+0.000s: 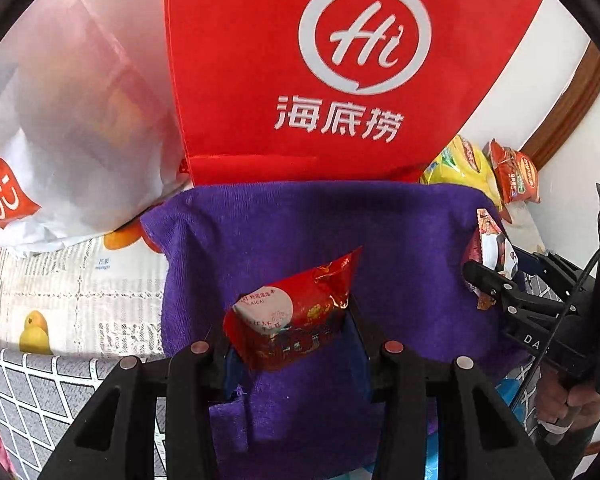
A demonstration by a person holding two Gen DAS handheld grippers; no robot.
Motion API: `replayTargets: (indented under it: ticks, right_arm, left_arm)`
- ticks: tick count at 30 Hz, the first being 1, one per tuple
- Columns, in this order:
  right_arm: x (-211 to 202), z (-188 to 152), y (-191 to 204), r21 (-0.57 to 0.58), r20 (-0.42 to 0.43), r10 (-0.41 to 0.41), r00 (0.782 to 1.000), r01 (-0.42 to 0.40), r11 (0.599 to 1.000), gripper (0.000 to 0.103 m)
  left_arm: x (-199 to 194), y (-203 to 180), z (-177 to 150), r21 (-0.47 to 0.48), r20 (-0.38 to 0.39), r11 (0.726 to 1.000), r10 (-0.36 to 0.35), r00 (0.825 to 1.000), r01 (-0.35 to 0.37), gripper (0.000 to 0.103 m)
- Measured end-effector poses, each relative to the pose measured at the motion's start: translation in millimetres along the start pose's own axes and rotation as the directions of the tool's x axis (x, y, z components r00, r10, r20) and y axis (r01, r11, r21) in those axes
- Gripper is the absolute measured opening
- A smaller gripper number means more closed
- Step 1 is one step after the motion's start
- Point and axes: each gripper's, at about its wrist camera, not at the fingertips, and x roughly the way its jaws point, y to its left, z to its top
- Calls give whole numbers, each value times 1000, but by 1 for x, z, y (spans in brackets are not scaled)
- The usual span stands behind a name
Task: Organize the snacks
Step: 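Lift and carry both held packets over the purple towel, then open both tools to drop the packets onto the purple towel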
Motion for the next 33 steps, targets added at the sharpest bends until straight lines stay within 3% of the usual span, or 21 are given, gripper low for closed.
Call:
replayTargets:
  ticks: [18, 23, 25, 27, 33]
  right_arm:
    - [10, 1, 2, -3, -44, -6, 999, 6, 1000, 63]
    - [8, 2, 3, 7, -51, -3, 999, 4, 1000, 69]
    - [6, 3, 3, 15, -46, 4, 999, -3, 1000, 73]
    - [1, 3, 3, 19, -35, 13, 999, -12, 1000, 73]
    - [-20, 8, -2, 76, 35, 44, 998, -47, 996, 74]
  left_arm:
    - [19, -9, 1, 20, -52, 1000, -3, 999, 4, 41]
    - [21, -11, 1, 24, -65, 1000, 3, 998, -1, 42]
    - [23, -13, 3, 19, -79, 1000, -9, 997, 10, 45]
    - [22, -15, 3, 18, -76, 1000, -14, 997, 15, 58]
    - [9, -26, 3, 55, -31, 998, -12, 999, 13, 64]
